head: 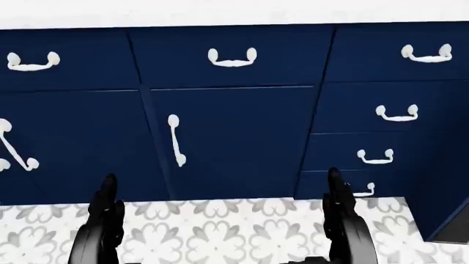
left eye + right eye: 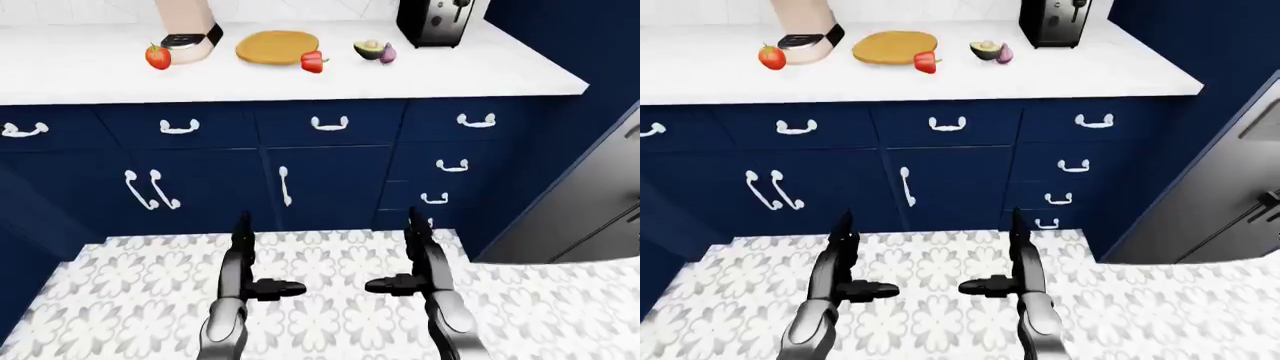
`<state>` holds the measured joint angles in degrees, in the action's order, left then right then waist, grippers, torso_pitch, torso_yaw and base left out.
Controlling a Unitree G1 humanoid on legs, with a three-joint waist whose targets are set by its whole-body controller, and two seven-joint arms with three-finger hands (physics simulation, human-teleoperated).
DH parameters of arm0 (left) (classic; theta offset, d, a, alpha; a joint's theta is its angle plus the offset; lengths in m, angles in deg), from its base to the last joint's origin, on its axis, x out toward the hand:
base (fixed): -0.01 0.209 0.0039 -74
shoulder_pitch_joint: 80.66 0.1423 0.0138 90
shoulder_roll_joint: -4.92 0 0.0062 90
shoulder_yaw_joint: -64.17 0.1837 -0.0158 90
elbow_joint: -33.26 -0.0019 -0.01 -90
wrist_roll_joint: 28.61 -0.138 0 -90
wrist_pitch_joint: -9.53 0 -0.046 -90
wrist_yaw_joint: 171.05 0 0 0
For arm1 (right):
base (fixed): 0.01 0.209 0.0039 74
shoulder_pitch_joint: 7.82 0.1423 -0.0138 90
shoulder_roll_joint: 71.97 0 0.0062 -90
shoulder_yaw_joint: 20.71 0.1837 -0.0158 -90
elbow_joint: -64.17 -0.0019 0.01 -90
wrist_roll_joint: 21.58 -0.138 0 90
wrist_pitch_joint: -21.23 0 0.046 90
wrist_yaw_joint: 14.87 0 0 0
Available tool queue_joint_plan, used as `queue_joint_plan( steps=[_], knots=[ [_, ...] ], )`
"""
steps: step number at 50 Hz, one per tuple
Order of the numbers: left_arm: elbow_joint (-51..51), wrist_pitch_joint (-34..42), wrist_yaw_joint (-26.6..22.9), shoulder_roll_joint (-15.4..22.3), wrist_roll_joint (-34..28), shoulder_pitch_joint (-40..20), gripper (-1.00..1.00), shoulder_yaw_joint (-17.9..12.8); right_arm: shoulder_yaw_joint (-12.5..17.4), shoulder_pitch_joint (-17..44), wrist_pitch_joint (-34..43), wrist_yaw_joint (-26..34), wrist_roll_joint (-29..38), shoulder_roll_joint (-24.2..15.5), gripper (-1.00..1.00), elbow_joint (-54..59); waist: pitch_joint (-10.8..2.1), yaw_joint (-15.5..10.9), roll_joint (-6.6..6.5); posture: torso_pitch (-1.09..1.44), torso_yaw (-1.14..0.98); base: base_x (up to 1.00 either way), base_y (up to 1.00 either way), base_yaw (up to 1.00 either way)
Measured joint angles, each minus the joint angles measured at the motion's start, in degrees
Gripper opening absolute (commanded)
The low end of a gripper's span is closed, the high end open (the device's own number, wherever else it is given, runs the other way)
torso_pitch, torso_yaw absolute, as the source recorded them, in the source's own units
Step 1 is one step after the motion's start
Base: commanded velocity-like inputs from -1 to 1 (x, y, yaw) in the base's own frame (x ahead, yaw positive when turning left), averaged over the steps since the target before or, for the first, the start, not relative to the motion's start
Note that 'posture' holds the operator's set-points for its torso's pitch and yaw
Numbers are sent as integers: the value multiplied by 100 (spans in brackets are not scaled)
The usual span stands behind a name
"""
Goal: Place the avocado, onion, tomato and bell pepper on the cutting board.
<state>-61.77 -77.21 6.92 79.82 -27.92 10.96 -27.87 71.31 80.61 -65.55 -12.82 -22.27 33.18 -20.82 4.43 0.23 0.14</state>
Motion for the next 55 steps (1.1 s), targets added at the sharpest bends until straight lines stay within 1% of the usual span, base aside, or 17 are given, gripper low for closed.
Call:
queue_joint_plan(
  steps=[1,3,5,8,16,19,25,28,32,36,37,40,46,49,50,52,55],
  knots=[
    [250,115,-2,6,21,27,100,-5,-17,-3,123,13,-7,-21,100,-241,-37,10,21,0,0,0,0,0],
    [819,275,4,5,77,-126,100,-24,23,137,338,48,-38,-68,100,-963,-284,-46,11,0,0,0,0,0],
    [995,379,22,23,98,-295,100,-22,21,232,428,69,-35,-57,100,-1405,-207,-60,56,0,0,0,0,0],
    [1216,750,18,69,68,-437,100,-12,10,278,727,109,-40,-71,100,-1934,-336,-56,49,0,0,0,0,0],
    [2242,2210,-71,343,-73,-1411,100,-224,212,1233,2186,133,72,-291,100,-2981,-376,-47,10,0,0,3,0,0],
    [2663,2733,-84,472,-104,-1828,100,-308,208,1659,2664,125,100,-354,100,-3371,-274,-43,-22,0,0,31,0,0],
    [3529,3316,3,518,-276,-2291,100,-268,209,2277,3467,68,18,-436,100,-4327,-259,-61,88,0,0,35,0,0],
    [3513,3485,-22,464,-302,-2289,100,-171,264,2103,3539,29,-37,-428,100,-4548,-244,-4,-34,0,0,35,0,0],
    [3567,3752,-65,536,-319,-2310,100,-219,327,2025,3707,-67,-20,-438,100,-4375,-203,41,-66,0,0,35,0,0],
    [3615,3730,-35,593,-406,-2325,100,-349,241,2057,3662,-71,-42,-413,100,-4403,-185,14,-353,0,0,35,0,0],
    [3577,3690,-24,613,-430,-2296,100,-383,185,2025,3624,-53,-55,-382,100,-4388,-157,-36,-316,0,0,35,0,0],
    [3505,3742,-1,608,-481,-2183,100,-447,96,1937,3629,8,-89,-380,100,-4326,-160,-92,-386,0,0,35,0,0],
    [3694,3741,-44,634,-497,-2292,100,-399,202,2003,3624,-5,-34,-405,100,-4489,-218,-157,-61,0,0,35,0,0],
    [3703,3695,-53,634,-503,-2275,100,-428,194,2013,3567,23,-40,-422,100,-4515,-269,-197,202,0,0,35,0,0],
    [3685,3686,-49,597,-510,-2276,100,-410,220,2010,3553,26,-33,-449,100,-4497,-263,-159,230,0,0,34,0,0],
    [3612,3751,-68,550,-493,-2241,100,-300,296,1945,3614,10,-1,-461,100,-4431,-122,-67,197,0,0,36,0,0],
    [3579,3826,-117,553,-457,-2241,100,-239,338,1940,3732,-27,54,-468,100,-4398,-151,8,227,0,0,34,0,0]
  ],
)
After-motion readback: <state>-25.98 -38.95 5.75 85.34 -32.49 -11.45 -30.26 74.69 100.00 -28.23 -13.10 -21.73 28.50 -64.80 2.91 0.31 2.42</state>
